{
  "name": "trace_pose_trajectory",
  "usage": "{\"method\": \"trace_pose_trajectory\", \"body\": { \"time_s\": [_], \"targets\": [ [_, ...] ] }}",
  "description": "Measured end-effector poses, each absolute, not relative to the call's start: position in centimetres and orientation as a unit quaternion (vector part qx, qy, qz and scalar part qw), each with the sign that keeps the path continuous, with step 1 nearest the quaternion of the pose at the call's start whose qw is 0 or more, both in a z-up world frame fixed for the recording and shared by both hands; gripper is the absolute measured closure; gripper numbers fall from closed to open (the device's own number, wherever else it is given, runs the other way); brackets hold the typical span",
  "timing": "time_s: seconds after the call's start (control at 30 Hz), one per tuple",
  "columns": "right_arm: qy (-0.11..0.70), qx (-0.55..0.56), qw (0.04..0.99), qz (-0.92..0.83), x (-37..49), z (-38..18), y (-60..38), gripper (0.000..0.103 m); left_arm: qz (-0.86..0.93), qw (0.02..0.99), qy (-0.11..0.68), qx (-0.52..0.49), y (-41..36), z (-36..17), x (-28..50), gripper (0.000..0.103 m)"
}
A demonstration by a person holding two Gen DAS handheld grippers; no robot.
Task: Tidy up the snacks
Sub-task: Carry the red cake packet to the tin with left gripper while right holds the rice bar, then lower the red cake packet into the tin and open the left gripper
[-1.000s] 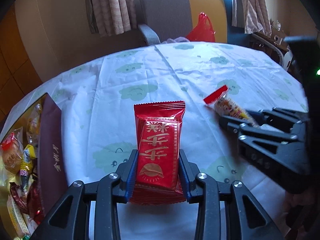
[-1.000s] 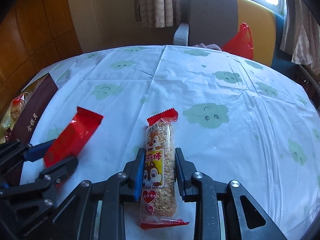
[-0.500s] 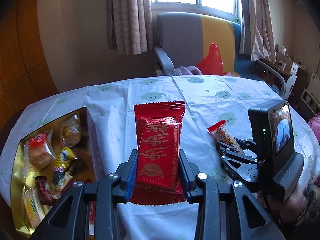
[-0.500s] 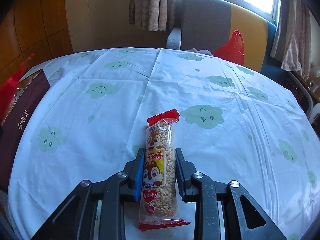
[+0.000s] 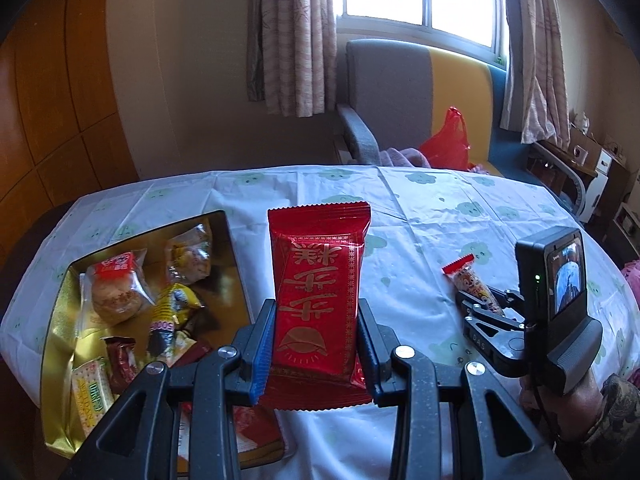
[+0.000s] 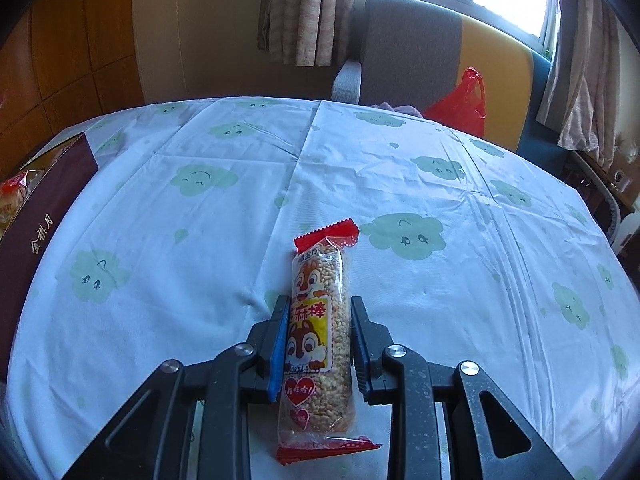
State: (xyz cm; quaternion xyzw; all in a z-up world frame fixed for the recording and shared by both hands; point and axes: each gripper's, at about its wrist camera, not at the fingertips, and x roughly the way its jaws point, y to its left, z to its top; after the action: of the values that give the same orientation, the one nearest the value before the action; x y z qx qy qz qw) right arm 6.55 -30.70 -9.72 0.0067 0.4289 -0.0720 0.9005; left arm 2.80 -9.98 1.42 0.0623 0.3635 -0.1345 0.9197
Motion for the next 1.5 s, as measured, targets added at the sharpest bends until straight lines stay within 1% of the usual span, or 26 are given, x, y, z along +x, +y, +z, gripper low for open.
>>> {"method": "trace_pose_trajectory", "body": {
  "time_s": [0.2, 0.4, 0.57, 0.73, 1.0, 1.13, 1.23, 1.5],
  "targets": [
    [0.428, -0.001, 0.901, -0.076, 6.5, -9.7, -30.5, 0.075, -0.096, 0.927, 0.358, 0.048, -6.3, 1.9, 3.0, 0.065],
    [0.429, 0.0, 0.9, -0.076, 6.6, -9.8, -30.5, 0.074, -0.022, 0.934, 0.357, 0.017, 0.2, 2.6, 3.2, 0.065],
    [0.427, 0.001, 0.901, -0.076, 6.6, -9.8, -30.6, 0.074, 0.048, 0.932, 0.358, -0.031, 7.2, 3.0, 2.9, 0.065],
    [0.427, 0.001, 0.901, -0.075, 6.6, -9.8, -30.6, 0.074, 0.071, 0.916, 0.383, -0.092, 11.5, 1.5, 3.1, 0.065],
    [0.428, 0.001, 0.901, -0.075, 6.5, -9.8, -30.5, 0.074, 0.064, 0.892, 0.432, -0.118, 10.6, -2.0, 4.8, 0.064],
    [0.428, 0.001, 0.901, -0.076, 6.5, -9.8, -30.6, 0.074, 0.053, 0.872, 0.471, -0.119, 10.0, -4.6, 5.5, 0.063],
    [0.428, 0.001, 0.901, -0.076, 6.5, -9.8, -30.5, 0.074, 0.06, 0.873, 0.469, -0.115, 9.9, -5.1, 5.0, 0.062],
    [0.427, 0.001, 0.901, -0.076, 6.5, -9.8, -30.5, 0.074, 0.064, 0.884, 0.448, -0.115, 9.8, -4.3, 3.7, 0.062]
  ]
}}
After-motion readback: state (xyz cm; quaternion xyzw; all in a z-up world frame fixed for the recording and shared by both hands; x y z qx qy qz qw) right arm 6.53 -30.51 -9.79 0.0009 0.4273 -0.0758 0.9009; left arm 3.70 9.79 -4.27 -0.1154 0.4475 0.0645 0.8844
